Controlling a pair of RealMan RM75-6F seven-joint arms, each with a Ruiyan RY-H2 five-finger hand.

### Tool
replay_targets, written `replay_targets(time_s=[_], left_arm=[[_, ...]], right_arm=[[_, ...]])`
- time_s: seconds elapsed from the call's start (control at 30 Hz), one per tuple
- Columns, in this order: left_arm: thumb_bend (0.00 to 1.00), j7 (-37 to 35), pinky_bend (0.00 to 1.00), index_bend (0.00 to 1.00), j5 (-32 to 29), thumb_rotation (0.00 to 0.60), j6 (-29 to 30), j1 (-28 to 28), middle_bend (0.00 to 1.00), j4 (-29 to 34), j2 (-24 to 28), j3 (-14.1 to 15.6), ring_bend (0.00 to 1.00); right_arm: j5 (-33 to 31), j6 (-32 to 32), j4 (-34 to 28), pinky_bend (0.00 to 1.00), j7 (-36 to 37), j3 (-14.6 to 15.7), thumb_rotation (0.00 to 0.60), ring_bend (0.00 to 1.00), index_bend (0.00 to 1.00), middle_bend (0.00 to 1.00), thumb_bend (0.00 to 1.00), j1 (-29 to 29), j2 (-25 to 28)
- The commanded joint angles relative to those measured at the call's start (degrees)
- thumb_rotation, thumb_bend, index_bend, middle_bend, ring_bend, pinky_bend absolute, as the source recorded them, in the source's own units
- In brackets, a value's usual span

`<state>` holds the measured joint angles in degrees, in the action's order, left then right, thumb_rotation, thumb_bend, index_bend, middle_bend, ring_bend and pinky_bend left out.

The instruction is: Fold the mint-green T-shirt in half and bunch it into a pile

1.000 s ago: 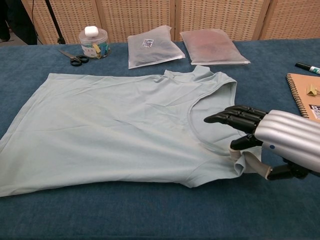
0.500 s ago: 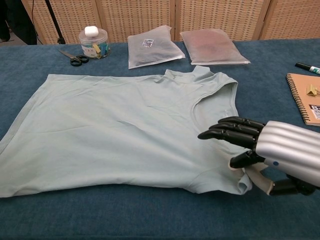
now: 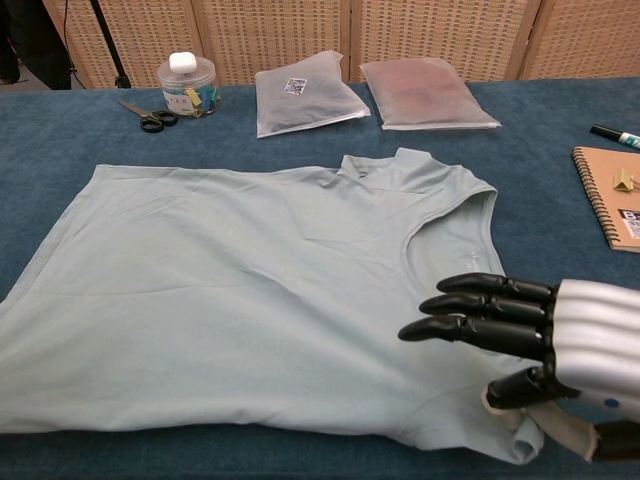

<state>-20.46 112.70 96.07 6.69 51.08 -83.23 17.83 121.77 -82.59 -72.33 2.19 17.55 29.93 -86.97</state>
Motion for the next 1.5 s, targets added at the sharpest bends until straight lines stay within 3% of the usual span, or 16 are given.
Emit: replay_targets(time_s=[0.03, 0.47, 0.63, 0.93, 1.07, 1.23, 1.5], left_arm=[[0.65, -0.71, 0.00, 0.72, 1.80, 0.600, 2.14, -0.73, 0.00, -1.55, 0.80, 1.59, 0.00], [0.65, 1.05, 0.00, 0.72, 5.60, 0.600, 4.04, -1.54, 0.00, -1.15, 3.03, 5.13, 0.00], [0.65, 1.20, 0.00, 0.72, 5.92, 0.600, 4.08, -1.17, 0.00, 0.38, 3.41, 5.16, 0.00], [0.65, 4.73, 0.00, 0.73, 0.71, 0.600, 1.88, 1.49, 0.00, 9.47, 6.02, -0.51, 0.00], [0.64, 6.18, 0.00, 0.73, -3.23, 0.600, -3.39, 4.18, 0.00, 17.78, 9.47, -3.00, 0.00], [0.64, 10.55, 0.00, 0.74, -10.26, 0.600, -11.01, 8.11, 0.00, 28.11, 13.24, -8.18, 0.00], [0.63, 19.26, 0.00, 0.76, -22.50, 0.600, -23.94, 13.91, 0.00, 37.77, 16.43, -15.19, 0.00]], right_arm=[[1.90, 0.27, -2.12, 0.00, -1.57, 1.51, 0.600, 0.00, 0.63, 0.09, 0.83, 0.15, 1.52], [8.05, 1.18, -4.90, 0.00, -5.87, 5.43, 0.600, 0.00, 0.63, 0.09, 0.83, -0.12, 3.47], [8.65, 0.58, -5.15, 0.00, -7.21, 5.08, 0.600, 0.00, 0.63, 0.09, 0.83, -0.58, 3.76], [1.22, -2.22, -4.91, 0.00, -3.12, -0.81, 0.600, 0.00, 0.63, 0.09, 0.82, -0.89, 6.10], [-4.05, -1.73, -4.98, 0.00, 1.14, -3.84, 0.600, 0.00, 0.63, 0.09, 0.82, -0.45, 7.43], [-12.01, 1.34, -5.11, 0.00, 8.16, -8.33, 0.600, 0.00, 0.63, 0.09, 0.82, 0.94, 8.30], [-20.99, 9.34, -4.35, 0.00, 11.44, -14.35, 0.600, 0.00, 0.63, 0.09, 0.82, 4.31, 7.53]])
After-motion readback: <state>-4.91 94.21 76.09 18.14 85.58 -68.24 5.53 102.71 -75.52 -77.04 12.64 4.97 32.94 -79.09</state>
